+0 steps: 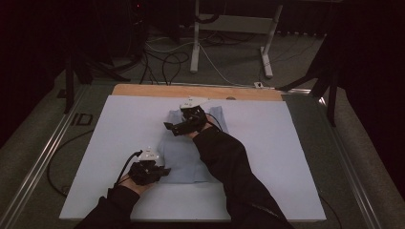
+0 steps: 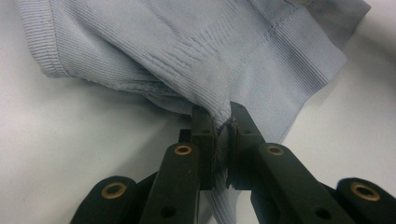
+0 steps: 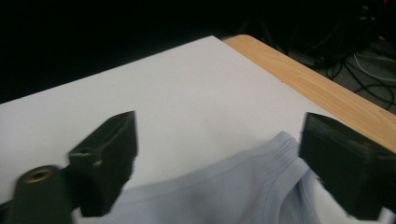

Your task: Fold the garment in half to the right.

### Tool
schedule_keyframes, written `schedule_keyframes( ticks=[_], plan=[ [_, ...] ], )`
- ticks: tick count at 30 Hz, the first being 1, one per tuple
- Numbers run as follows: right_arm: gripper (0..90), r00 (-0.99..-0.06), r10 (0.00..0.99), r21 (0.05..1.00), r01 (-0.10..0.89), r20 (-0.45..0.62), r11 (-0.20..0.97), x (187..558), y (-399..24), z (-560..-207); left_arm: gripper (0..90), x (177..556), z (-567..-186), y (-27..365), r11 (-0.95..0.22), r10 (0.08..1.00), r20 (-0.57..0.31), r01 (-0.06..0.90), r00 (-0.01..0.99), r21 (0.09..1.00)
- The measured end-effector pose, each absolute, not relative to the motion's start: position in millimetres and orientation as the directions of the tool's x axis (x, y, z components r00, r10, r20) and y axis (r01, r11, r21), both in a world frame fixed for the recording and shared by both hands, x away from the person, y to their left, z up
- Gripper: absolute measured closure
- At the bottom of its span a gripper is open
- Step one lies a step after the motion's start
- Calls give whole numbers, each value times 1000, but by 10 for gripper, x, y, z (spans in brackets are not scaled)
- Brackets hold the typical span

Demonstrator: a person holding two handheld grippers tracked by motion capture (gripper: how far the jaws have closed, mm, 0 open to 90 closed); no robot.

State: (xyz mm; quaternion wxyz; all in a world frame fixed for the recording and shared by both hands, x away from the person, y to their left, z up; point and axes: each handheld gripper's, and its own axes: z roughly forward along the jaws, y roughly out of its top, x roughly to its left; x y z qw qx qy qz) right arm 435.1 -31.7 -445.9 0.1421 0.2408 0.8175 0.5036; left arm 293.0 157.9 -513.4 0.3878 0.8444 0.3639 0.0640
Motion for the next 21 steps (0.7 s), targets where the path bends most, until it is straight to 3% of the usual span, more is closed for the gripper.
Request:
schedule_keyframes(
  ticks=[7, 17, 21],
  plan=[
    [163, -817, 577, 869, 301, 22, 393, 4644, -90, -4521, 840, 2926, -5101, 1587, -422, 667, -179, 565, 723, 709],
    [374, -779, 627, 793, 398, 26, 462, 5071, 70, -4878, 840, 2935, -5094, 1586, -398, 671, -204, 578, 713, 712],
    [394, -751, 660, 755, 451, 32, 476, 5219, 118, -4978, 840, 2933, -5092, 1578, -397, 666, -210, 578, 716, 713]
  ],
)
